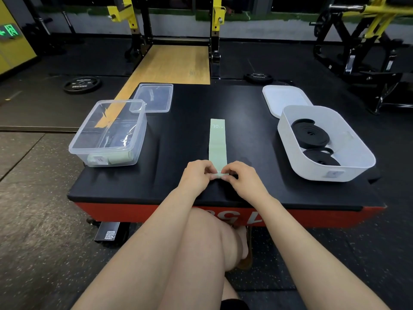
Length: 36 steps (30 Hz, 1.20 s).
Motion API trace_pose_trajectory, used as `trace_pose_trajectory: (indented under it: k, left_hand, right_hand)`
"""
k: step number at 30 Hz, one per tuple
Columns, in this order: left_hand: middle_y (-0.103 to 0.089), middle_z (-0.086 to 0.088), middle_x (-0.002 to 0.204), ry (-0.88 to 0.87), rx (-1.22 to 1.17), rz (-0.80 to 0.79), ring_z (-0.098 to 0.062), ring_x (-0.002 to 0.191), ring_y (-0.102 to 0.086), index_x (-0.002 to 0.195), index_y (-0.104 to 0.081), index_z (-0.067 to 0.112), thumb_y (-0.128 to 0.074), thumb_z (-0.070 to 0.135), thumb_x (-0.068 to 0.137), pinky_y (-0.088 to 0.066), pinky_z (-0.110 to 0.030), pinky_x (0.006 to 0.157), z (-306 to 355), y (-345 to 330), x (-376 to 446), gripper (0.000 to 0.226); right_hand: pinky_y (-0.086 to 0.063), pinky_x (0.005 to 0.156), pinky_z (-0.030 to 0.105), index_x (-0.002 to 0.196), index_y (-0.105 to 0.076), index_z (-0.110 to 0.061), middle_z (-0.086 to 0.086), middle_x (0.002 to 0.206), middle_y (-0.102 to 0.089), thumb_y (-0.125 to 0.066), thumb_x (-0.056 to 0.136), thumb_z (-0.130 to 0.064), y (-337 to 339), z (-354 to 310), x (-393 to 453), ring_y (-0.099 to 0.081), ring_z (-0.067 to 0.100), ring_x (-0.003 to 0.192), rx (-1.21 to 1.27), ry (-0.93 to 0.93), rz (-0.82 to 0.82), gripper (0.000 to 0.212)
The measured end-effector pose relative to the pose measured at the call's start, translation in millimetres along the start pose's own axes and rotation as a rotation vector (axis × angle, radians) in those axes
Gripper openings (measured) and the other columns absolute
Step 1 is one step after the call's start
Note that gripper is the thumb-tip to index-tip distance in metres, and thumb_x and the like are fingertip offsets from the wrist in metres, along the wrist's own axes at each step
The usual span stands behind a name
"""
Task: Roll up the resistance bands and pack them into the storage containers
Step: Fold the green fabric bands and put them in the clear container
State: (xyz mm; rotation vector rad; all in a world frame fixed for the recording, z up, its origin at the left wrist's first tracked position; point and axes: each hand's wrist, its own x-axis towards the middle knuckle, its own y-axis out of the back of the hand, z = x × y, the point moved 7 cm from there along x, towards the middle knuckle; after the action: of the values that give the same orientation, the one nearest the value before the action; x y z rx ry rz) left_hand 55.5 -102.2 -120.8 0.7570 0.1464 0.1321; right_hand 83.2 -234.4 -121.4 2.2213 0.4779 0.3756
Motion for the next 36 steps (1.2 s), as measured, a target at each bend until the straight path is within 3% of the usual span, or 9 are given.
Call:
trace_pose_trajectory:
  k: [7,16,21,28,36]
  left_hand:
    - [-0.068,-0.001,0.098,0.019,-0.004,-0.083,-0.011,0.086,-0.057,0.092,-0.070,0.014,-0.068,0.019,0.086,-0.042,-0.021,0.075,-4,-6,-9,0.009]
    - [-0.052,0.003,0.094,-0.021,0.087,-0.005,-0.014,0.088,-0.055,0.100,-0.072,0.013,-0.065,0.016,0.087,-0.041,-0.022,0.077,2,-1,-8,0.015]
    - [-0.056,0.006,0.091,-0.050,0.069,0.010,-0.012,0.085,-0.055,0.095,-0.068,0.020,-0.063,0.013,0.087,-0.047,-0.026,0.080,4,1,-8,0.012]
    - [-0.053,0.008,0.090,-0.076,0.134,-0.015,-0.014,0.087,-0.056,0.092,-0.067,0.019,-0.071,0.012,0.080,-0.048,-0.029,0.083,8,-1,-7,0.014]
    - [-0.053,0.007,0.090,-0.020,0.050,0.003,-0.013,0.087,-0.053,0.094,-0.069,0.013,-0.068,0.016,0.084,-0.047,-0.028,0.084,2,-2,-1,0.010]
  right_hand:
    - [-0.041,0.075,0.019,0.093,-0.069,-0.021,-0.006,0.094,-0.063,-0.064,0.089,-0.024,3,1,-6,-0.057,0.011,0.088,0.016,-0.044,-0.150,0.006]
    - [-0.034,0.074,0.019,0.096,-0.072,-0.017,-0.005,0.094,-0.057,-0.063,0.090,-0.023,3,0,-1,-0.050,0.010,0.085,-0.029,-0.090,-0.114,0.012]
    - [-0.038,0.061,0.016,0.085,-0.065,-0.020,-0.003,0.087,-0.061,-0.065,0.089,-0.021,2,3,4,-0.054,0.012,0.080,0.039,-0.160,-0.097,0.005]
    - [-0.037,0.071,0.024,0.088,-0.067,-0.016,-0.005,0.091,-0.050,-0.063,0.090,-0.022,1,2,7,-0.049,0.012,0.081,-0.008,-0.142,-0.043,0.006]
    - [-0.047,0.078,0.024,0.091,-0.069,-0.015,-0.011,0.089,-0.056,-0.063,0.089,-0.015,2,-3,-4,-0.053,0.009,0.084,-0.025,0.050,0.104,0.007]
